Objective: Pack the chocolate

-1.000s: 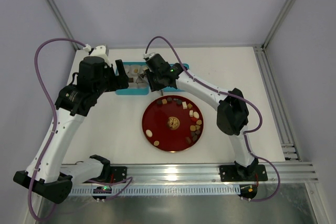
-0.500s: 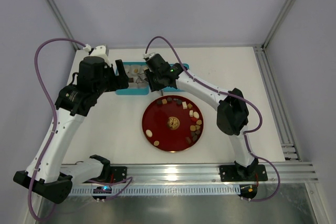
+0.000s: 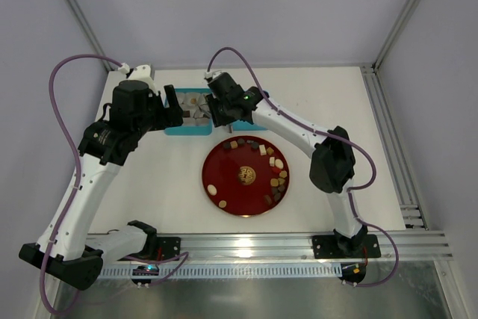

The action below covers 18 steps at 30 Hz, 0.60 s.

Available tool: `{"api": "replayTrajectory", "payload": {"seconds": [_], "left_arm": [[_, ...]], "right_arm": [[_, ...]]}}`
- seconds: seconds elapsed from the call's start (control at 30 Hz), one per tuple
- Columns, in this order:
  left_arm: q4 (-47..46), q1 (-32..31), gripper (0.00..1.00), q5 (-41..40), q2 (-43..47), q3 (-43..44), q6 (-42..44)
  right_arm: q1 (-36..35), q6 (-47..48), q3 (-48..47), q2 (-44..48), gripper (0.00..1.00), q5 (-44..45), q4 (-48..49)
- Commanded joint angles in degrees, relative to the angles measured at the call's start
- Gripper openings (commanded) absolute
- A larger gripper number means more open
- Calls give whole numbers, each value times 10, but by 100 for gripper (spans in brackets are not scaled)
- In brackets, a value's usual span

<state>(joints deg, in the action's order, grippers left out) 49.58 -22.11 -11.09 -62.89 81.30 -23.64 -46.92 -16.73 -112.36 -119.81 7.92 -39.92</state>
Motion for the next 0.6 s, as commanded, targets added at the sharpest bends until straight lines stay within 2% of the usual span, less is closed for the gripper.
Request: {"api": "replayTrajectory", "payload": {"seconds": [0.0, 0.1, 0.23, 0.4, 0.57], "left_arm": [[-12, 1, 83, 2, 4, 12, -1], [-11, 1, 83, 1, 5, 15, -1], [-12, 1, 83, 4, 2, 19, -2], [-17, 1, 83, 11, -2, 19, -4], [-27, 1, 83, 21, -6, 12, -8]], "right_arm": [[2, 6, -37, 53, 43, 16, 5], [7, 6, -32, 69, 43, 22, 1], [49, 2, 2, 113, 43, 21, 6], [124, -9, 115, 206, 43, 10, 36], [221, -12, 237, 262, 43, 3, 63]]}}
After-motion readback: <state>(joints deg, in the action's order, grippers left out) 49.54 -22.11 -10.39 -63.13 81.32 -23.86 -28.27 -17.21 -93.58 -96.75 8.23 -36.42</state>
